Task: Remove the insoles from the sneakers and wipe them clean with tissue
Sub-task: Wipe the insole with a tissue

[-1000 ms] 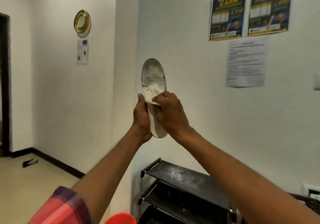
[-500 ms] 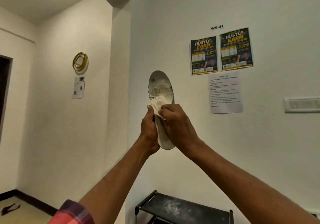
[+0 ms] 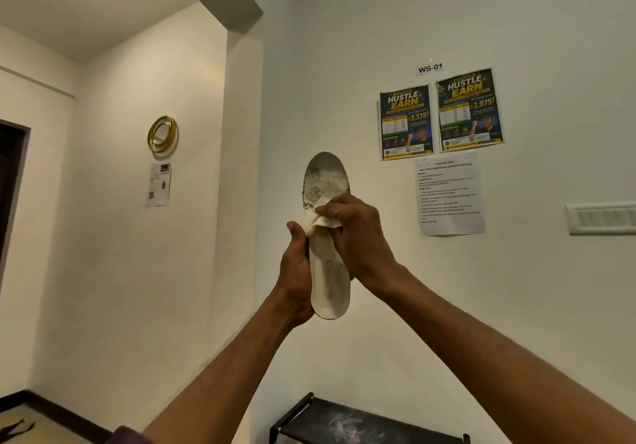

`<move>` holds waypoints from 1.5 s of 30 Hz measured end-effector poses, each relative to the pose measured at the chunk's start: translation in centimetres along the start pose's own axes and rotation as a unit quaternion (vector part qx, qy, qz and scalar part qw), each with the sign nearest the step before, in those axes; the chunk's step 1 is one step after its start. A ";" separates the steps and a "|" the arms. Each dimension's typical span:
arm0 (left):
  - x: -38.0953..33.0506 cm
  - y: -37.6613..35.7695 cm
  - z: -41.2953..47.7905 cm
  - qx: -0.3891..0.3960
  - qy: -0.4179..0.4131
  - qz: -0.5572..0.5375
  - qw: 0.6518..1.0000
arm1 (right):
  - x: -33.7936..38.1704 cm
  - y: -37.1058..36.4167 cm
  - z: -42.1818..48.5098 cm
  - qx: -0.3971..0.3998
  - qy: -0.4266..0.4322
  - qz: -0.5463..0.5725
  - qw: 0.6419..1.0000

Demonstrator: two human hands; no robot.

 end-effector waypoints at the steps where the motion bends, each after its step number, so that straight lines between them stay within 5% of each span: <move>1: 0.0 0.2 0.0 0.004 -0.002 -0.005 1.000 | 0.6 -0.1 0.0 0.013 0.029 -0.003 0.999; 4: -0.2 0.8 0.3 0.007 0.013 0.021 1.000 | 1.9 -0.4 0.1 0.057 0.143 -0.049 0.987; 9: -0.2 0.8 0.8 0.021 0.066 0.073 0.995 | -0.2 0.8 4.5 -0.025 0.083 -0.059 0.994; 13: -1.6 0.3 2.2 0.028 0.045 0.063 0.997 | 2.2 -1.5 5.0 0.040 0.192 -0.096 0.976; 17: -2.6 -0.6 3.4 0.039 0.051 0.083 0.994 | -0.8 0.5 9.3 -0.037 0.087 -0.075 0.993; 21: -3.7 -1.3 4.7 0.034 0.030 0.071 0.996 | 0.9 -1.5 10.0 0.029 0.190 -0.091 0.977; 24: -3.6 -1.6 5.2 0.045 0.036 0.087 0.995 | -1.8 0.2 12.3 -0.044 0.106 -0.100 0.988; 28: -3.4 -0.9 5.8 0.041 0.044 0.083 0.995 | 0.6 -2.6 11.6 0.023 0.221 -0.107 0.969; 31: -3.5 0.0 6.7 0.039 0.035 0.088 0.995 | -3.0 -2.2 12.8 -0.031 0.096 -0.057 0.993; 35: -3.4 1.2 7.9 0.021 0.030 0.066 0.997 | -0.9 -5.2 9.8 0.030 0.216 -0.084 0.972; 38: -3.5 1.7 8.7 0.014 0.025 0.080 0.996 | -3.5 -5.3 9.4 0.009 0.127 -0.071 0.989; 42: -3.6 2.3 9.5 0.004 0.007 0.037 0.999 | -1.9 -6.8 8.0 0.056 0.222 -0.071 0.971; 45: -3.5 2.0 10.0 0.018 0.014 0.045 0.999 | -4.0 -5.8 9.3 0.002 0.132 -0.043 0.990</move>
Point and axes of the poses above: each hand's wrist, its own z-axis towards the middle knuckle, its own y-axis out of the back of the hand, x = y × z, the point moved 9 cm from there along z, towards the middle knuckle, and after that the axes turned 12 degrees about -z, right-handed, at the moved point
